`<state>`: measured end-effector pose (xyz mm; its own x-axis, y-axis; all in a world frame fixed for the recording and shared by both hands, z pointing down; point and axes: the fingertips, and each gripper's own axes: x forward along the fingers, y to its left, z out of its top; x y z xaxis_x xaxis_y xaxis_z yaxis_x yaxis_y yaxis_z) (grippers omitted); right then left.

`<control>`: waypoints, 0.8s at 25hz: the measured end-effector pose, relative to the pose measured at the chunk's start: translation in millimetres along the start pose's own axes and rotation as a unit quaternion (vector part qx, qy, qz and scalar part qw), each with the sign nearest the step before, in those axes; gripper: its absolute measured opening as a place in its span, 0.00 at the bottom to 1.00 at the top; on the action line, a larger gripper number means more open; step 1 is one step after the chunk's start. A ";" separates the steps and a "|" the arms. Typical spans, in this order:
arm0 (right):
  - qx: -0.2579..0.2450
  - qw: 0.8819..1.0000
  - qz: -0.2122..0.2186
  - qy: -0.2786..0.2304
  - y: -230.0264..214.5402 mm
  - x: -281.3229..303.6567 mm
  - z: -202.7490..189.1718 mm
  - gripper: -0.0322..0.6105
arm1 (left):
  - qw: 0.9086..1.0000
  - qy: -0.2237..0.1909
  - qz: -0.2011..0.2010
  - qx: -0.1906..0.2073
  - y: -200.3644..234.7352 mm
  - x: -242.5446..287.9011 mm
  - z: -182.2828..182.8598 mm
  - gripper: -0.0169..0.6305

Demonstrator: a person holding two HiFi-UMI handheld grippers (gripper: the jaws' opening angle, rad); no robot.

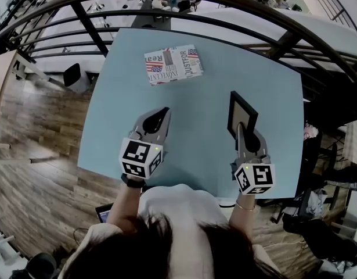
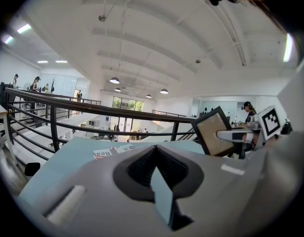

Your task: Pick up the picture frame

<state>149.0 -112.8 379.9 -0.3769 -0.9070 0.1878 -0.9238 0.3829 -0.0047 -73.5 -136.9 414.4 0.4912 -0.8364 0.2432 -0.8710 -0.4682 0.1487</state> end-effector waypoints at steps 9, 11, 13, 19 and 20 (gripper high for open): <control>0.006 1.000 0.004 0.004 0.9 1.2 -0.7 0.07 | 1.000 0.002 -0.004 0.007 -1.3 2.5 0.5 0.11; 0.006 1.000 0.003 0.005 0.7 1.4 -2.0 0.07 | 1.000 0.000 -0.001 0.005 0.3 2.4 0.5 0.11; 0.007 1.000 0.003 0.006 0.8 1.4 -4.0 0.07 | 1.000 -0.002 0.000 0.006 1.9 1.9 0.2 0.11; 0.014 1.000 0.005 0.006 -0.2 1.1 -5.2 0.07 | 1.000 0.001 -0.006 0.014 0.1 2.1 -0.3 0.11; 0.014 1.000 0.006 0.005 -0.3 0.9 -5.3 0.07 | 1.000 0.002 -0.007 0.016 -0.9 2.4 -0.8 0.11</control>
<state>149.3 -112.8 385.3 -0.3866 -0.9007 0.1980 -0.9211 0.3877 -0.0348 -71.5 -138.2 415.7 0.5038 -0.8283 0.2449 -0.8636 -0.4895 0.1208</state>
